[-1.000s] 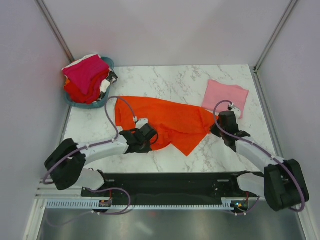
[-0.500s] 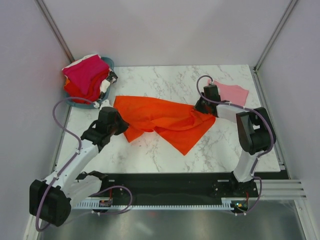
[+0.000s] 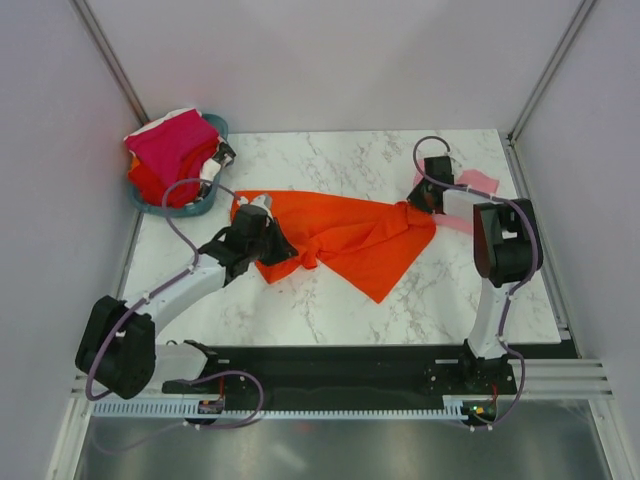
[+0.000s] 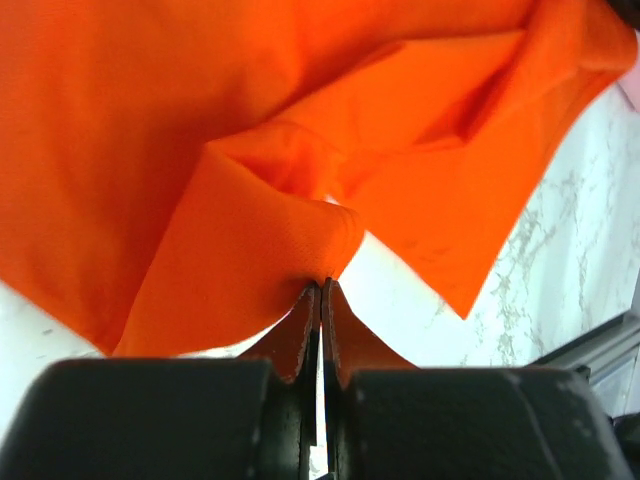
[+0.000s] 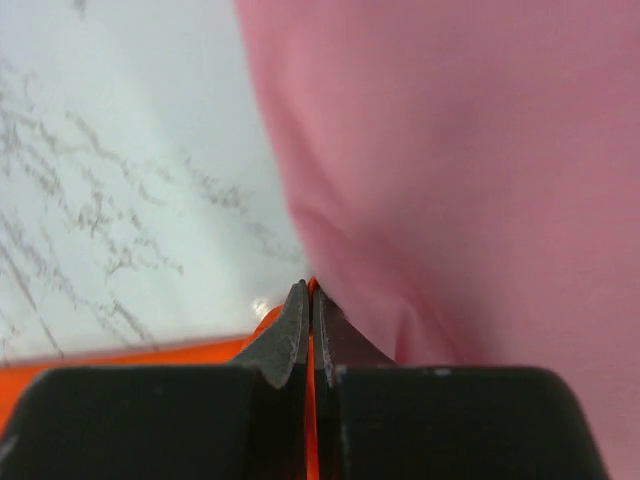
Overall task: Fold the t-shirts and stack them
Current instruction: Flatten the tshirt out
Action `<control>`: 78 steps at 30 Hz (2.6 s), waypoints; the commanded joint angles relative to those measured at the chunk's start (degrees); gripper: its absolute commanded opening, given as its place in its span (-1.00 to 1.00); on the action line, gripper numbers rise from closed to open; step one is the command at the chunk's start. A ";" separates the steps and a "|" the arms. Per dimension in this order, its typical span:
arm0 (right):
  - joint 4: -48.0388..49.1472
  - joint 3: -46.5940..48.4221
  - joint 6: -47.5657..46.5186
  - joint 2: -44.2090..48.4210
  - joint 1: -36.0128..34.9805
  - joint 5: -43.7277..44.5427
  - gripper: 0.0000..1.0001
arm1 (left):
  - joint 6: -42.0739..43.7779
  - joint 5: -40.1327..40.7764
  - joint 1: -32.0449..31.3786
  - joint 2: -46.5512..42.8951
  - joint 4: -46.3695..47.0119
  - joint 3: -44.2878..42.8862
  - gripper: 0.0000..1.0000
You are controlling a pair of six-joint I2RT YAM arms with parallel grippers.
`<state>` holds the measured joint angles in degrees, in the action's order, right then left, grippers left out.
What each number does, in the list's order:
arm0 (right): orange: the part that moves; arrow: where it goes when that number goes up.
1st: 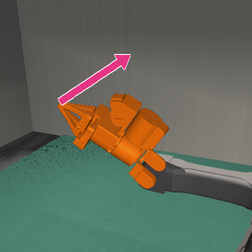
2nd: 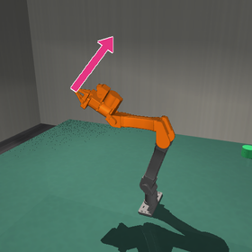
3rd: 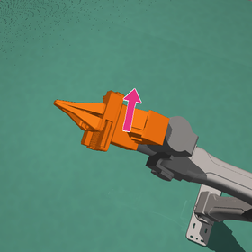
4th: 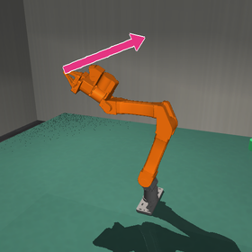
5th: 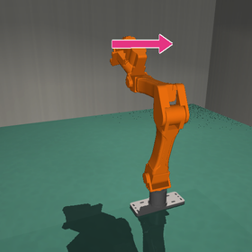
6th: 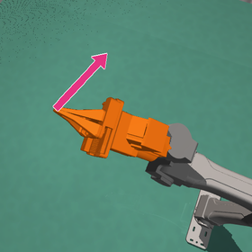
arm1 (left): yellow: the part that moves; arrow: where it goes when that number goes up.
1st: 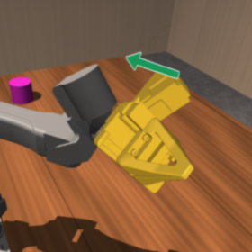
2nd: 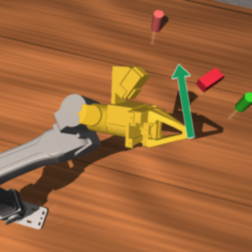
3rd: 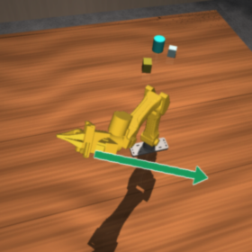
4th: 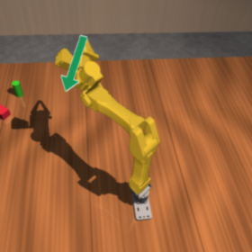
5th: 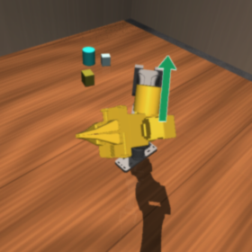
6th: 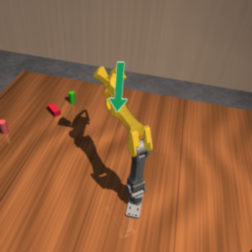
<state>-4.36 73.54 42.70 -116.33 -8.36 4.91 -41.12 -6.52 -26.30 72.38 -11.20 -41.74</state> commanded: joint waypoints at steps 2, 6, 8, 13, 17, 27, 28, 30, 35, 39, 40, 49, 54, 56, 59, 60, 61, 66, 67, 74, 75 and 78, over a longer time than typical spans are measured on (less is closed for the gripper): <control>-4.69 -2.34 1.16 1.80 4.57 8.00 -1.00 | -0.01 -0.59 -4.19 2.85 5.05 -5.89 -0.95; -5.92 -5.42 2.47 5.50 8.09 10.91 -1.00 | -0.54 -0.68 -8.14 5.40 5.31 -8.45 -0.95; -6.27 -6.38 2.57 7.43 11.07 11.00 -1.00 | -1.32 -1.21 -8.85 6.45 5.49 -9.41 -0.95; -4.35 -7.35 -0.59 9.80 10.83 5.39 -1.00 | -1.42 -0.78 -9.03 6.72 5.32 -9.59 -0.95; -2.85 -9.28 -2.18 11.56 7.32 -0.07 -1.00 | -3.08 -5.76 -2.89 6.28 4.34 -8.63 -0.95; -3.02 -19.75 -6.91 32.38 4.84 -4.82 -1.00 | -0.45 1.60 7.66 -10.23 -0.92 -4.23 -0.95; -4.24 -19.92 -7.45 36.23 4.67 -4.82 -1.00 | -0.10 2.04 8.19 -11.28 -1.80 -4.93 -0.95; -5.56 -19.23 -8.94 39.68 4.76 -6.66 -1.00 | 0.78 2.13 9.86 -13.05 -2.77 -6.51 -0.95; -10.40 -9.94 -9.56 47.51 4.76 -10.78 -1.00 | 1.66 -1.64 13.20 -12.35 -8.56 -20.73 -0.95; -14.88 -0.69 -10.70 52.25 4.76 -12.72 -1.00 | 4.99 -1.57 13.56 -13.14 -13.40 -34.88 -0.95; -15.84 0.54 -11.05 55.13 4.76 -12.56 -1.00 | 5.87 -0.34 13.56 -14.45 -14.19 -39.34 -0.95; -15.06 1.61 -11.06 77.02 4.76 -2.71 -1.00 | 9.05 6.35 13.47 -26.58 -19.38 -52.38 -0.95; -14.98 7.75 -11.06 80.03 4.76 -3.15 -1.00 | 8.25 6.35 13.47 -26.51 -19.30 -59.50 -0.95; -15.06 10.56 -10.79 79.86 4.76 -2.97 -1.00 | 8.86 6.35 13.38 -24.49 -19.47 -64.77 -0.95; -15.06 11.63 -10.27 78.81 4.76 -1.58 -1.00 | 8.70 8.18 13.47 -19.74 -19.65 -69.53 -0.95; -15.15 11.28 -9.92 78.37 4.76 -0.61 -1.00 | 8.34 8.98 13.47 -18.69 -19.56 -69.71 -0.95; -16.02 10.93 -9.57 77.15 4.76 0.27 -1.00 | 7.91 10.38 13.47 -16.59 -19.65 -69.10 -0.95; -18.49 7.42 -6.49 70.20 4.76 0.38 -1.00 | 6.94 11.62 13.47 -9.73 -16.85 -60.32 -0.95; -18.58 6.63 -6.14 67.41 4.76 -0.07 -1.00 | 6.85 11.36 13.47 -7.10 -16.14 -56.82 -0.95; -14.45 4.49 -5.34 53.16 4.93 0.71 -1.00 | 4.22 6.80 14.96 6.94 -8.49 -52.12 -0.95; -14.54 6.08 -5.61 49.31 5.11 0.72 -1.00 | 3.86 4.87 16.10 8.99 -8.49 -54.05 -0.95; -14.62 13.54 -3.95 42.36 7.30 -3.14 -1.00 | 3.33 -0.59 16.90 16.53 -8.75 -65.11 -0.95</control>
<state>-21.63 78.76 36.91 -70.89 -2.83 3.33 -36.01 -1.65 -10.68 87.39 -26.28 -95.26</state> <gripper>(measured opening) 0.011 0.030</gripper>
